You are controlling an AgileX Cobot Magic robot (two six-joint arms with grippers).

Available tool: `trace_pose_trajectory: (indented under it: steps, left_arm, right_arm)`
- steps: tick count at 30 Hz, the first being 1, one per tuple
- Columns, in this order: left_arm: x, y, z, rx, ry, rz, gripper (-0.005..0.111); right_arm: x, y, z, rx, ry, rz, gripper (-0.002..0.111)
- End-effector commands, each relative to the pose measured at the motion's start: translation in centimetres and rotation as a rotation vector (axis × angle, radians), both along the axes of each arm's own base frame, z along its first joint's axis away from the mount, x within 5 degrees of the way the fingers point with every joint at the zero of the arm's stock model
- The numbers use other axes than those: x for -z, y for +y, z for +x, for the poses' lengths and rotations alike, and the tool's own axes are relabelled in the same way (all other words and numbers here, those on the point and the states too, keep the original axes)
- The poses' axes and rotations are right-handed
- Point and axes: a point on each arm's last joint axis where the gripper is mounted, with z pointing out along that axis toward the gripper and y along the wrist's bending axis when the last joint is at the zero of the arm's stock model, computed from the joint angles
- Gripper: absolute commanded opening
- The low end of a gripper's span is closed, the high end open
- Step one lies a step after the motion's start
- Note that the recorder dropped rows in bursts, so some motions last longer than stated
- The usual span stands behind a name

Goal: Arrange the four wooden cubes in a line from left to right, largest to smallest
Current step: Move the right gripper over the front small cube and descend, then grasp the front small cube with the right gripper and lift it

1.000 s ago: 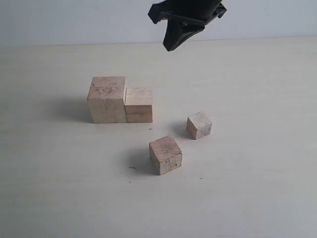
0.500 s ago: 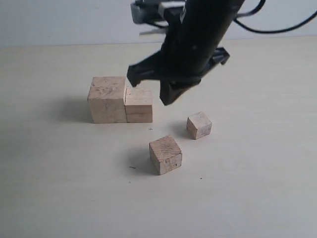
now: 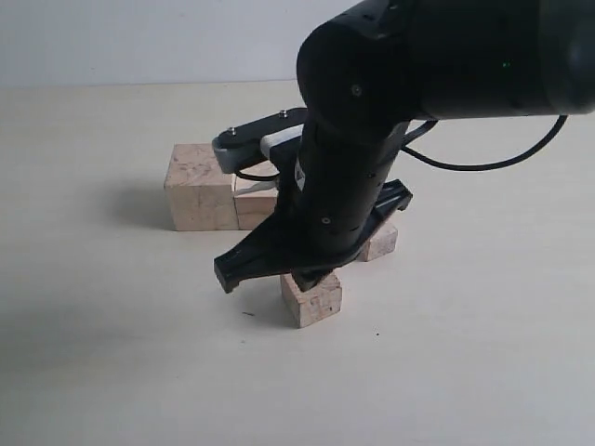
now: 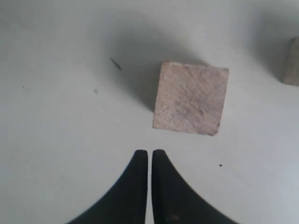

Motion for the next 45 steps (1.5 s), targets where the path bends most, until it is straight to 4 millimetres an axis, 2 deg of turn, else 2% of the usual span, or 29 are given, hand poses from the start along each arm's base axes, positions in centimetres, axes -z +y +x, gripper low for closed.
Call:
trace_pose_trajectory:
  steps: [1, 3, 5, 11, 14, 24, 33, 36, 41, 45]
  left_arm:
    - [0.0, 0.0, 0.0, 0.002, -0.014, -0.005, 0.000]
    - [0.0, 0.0, 0.0, 0.002, -0.014, -0.005, 0.000]
    - [0.0, 0.0, 0.0, 0.002, -0.014, -0.005, 0.000]
    - [0.0, 0.0, 0.0, 0.002, -0.014, -0.005, 0.000]
    - [0.0, 0.0, 0.0, 0.002, -0.014, -0.005, 0.000]
    - [0.0, 0.0, 0.0, 0.002, -0.014, -0.005, 0.000]
    - [0.0, 0.0, 0.0, 0.002, -0.014, -0.005, 0.000]
    - [0.0, 0.0, 0.0, 0.002, -0.014, -0.005, 0.000]
    - [0.0, 0.0, 0.0, 0.002, -0.014, -0.005, 0.000]
    - [0.0, 0.0, 0.0, 0.002, -0.014, -0.005, 0.000]
  right_arm:
    - [-0.4, 0.0, 0.6, 0.042, -0.080, 0.026, 0.007]
    - [-0.4, -0.1, 0.7, 0.029, -0.099, 0.007, 0.014]
    - [-0.4, -0.1, 0.8, 0.026, -0.103, 0.004, 0.025]
    - [0.2, 0.0, 0.9, 0.025, -0.095, -0.010, 0.075]
    - [1.3, 0.3, 1.0, 0.024, -0.081, -0.031, 0.087]
    - [4.9, 1.0, 1.4, 0.061, -0.033, -0.096, 0.085]
    - [5.6, 1.2, 2.1, 0.061, -0.089, -0.091, 0.084]
    - [5.6, 1.4, 2.2, 0.059, -0.097, -0.073, 0.078]
    - [5.5, 1.5, 2.2, 0.061, -0.096, -0.067, 0.059]
    - [5.6, 1.4, 2.1, 0.060, -0.093, -0.075, 0.057]
